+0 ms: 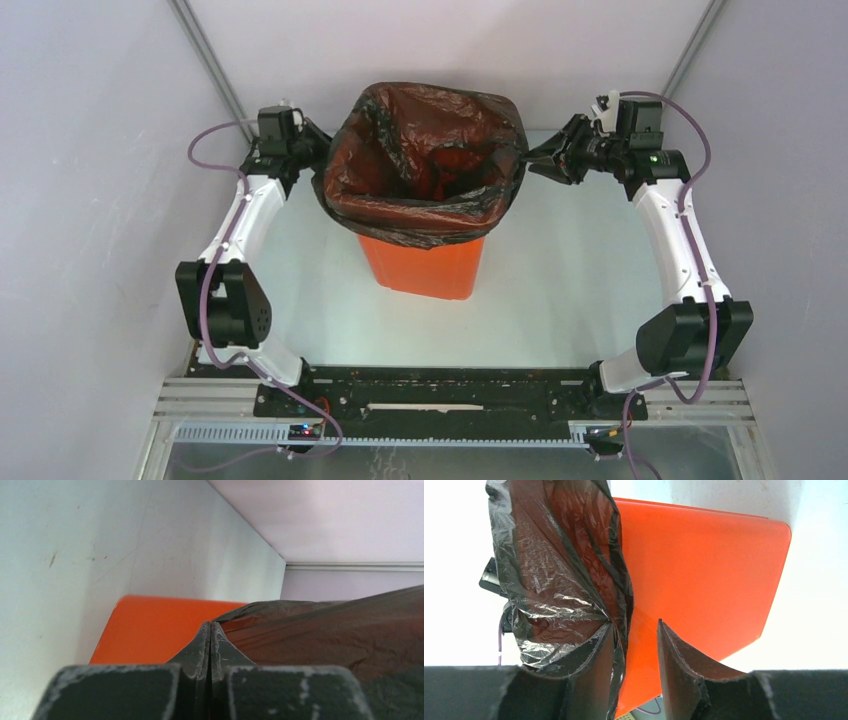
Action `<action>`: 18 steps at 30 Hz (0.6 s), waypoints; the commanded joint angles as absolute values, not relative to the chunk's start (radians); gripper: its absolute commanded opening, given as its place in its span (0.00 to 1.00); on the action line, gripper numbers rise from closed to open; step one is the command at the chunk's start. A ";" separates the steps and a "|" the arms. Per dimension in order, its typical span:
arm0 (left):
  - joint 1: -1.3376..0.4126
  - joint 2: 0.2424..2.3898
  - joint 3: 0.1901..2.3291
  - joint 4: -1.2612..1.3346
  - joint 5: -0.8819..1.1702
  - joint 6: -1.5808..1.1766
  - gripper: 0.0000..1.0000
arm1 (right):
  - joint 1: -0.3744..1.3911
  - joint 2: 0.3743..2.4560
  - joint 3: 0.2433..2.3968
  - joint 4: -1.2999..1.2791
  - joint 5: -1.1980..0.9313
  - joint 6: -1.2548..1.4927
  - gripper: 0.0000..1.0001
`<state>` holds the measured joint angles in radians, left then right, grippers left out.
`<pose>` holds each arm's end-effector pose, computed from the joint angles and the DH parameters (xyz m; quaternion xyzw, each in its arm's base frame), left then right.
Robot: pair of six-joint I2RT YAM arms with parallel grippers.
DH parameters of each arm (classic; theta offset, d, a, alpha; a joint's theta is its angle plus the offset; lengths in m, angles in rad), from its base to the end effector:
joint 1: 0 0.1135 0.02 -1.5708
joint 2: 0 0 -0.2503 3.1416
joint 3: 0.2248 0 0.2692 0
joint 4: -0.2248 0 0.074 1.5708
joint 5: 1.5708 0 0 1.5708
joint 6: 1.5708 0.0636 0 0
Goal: Put the trash bags into the trash bin
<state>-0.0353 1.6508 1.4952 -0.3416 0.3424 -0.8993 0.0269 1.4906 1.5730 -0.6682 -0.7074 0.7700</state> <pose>0.4252 -0.0364 0.3177 -0.2754 0.8055 -0.3577 0.3839 0.3572 0.0510 0.3768 0.1475 0.8297 0.4534 0.2904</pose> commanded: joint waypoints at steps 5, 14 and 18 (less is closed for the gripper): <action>-0.028 1.475 1.433 -0.384 0.368 -0.860 0.03 | -0.006 1.478 1.602 -0.700 -0.730 0.703 0.46; -0.014 1.408 1.465 -0.473 0.352 -0.841 0.34 | -0.117 1.419 1.524 -0.493 -0.901 0.928 0.64; 0.029 1.358 1.471 -0.528 0.308 -0.809 0.52 | -0.104 1.385 1.446 -0.396 -0.925 0.990 0.66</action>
<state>-0.0177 1.4342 1.4422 -0.4622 0.3412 -0.8539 -0.1234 1.4479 1.5032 -0.5301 -0.8509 0.8978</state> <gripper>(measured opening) 0.457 0.654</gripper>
